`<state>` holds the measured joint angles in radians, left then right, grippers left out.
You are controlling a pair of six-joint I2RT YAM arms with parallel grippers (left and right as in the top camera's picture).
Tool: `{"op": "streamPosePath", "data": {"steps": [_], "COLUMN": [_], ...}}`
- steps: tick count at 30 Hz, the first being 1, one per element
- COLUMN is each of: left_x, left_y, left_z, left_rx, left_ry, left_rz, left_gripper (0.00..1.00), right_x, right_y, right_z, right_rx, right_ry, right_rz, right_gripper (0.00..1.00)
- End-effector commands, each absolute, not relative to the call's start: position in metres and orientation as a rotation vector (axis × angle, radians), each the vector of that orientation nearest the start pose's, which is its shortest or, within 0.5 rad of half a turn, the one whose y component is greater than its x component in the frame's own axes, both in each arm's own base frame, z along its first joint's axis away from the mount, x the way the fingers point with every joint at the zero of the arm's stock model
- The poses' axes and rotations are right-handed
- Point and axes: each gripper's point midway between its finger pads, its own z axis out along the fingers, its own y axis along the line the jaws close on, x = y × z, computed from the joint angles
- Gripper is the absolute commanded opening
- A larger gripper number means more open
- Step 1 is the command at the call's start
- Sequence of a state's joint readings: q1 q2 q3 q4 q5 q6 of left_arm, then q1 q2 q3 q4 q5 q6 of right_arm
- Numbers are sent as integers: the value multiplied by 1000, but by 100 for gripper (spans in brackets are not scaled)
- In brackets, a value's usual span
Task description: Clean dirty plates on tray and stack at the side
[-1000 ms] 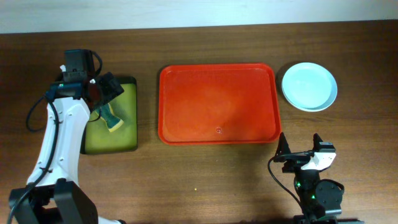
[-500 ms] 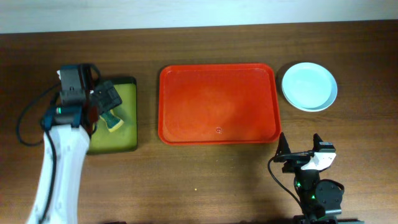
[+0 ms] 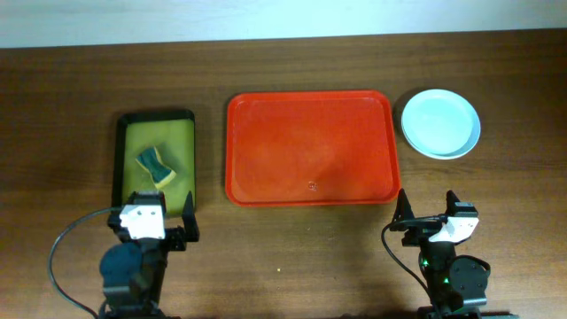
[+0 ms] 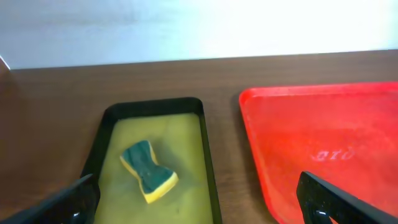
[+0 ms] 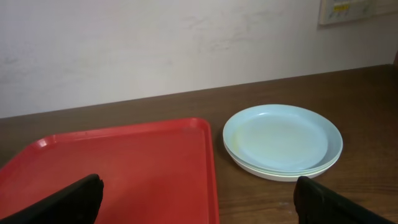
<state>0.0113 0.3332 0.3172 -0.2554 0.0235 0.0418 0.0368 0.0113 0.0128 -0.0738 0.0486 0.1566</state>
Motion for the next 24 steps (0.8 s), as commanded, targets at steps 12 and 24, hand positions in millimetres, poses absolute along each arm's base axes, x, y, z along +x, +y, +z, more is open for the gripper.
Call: {"op": "streamPosePath", "data": {"steps": [12,24], "left_x": [243,246], "left_y": [-4,9], "left_z": [213,156], "left_rx": [69,15], "left_ry": [1428,1651], "left_rz": [30,85], "left_gripper": [99,99], "right_x": [246,246], "right_y": [-2,-2], "right_z": [156,156], "right_rx": [146,146], "right_ry": [1641,1641], "right_rz": [94,94], "right_gripper": [99,98]}}
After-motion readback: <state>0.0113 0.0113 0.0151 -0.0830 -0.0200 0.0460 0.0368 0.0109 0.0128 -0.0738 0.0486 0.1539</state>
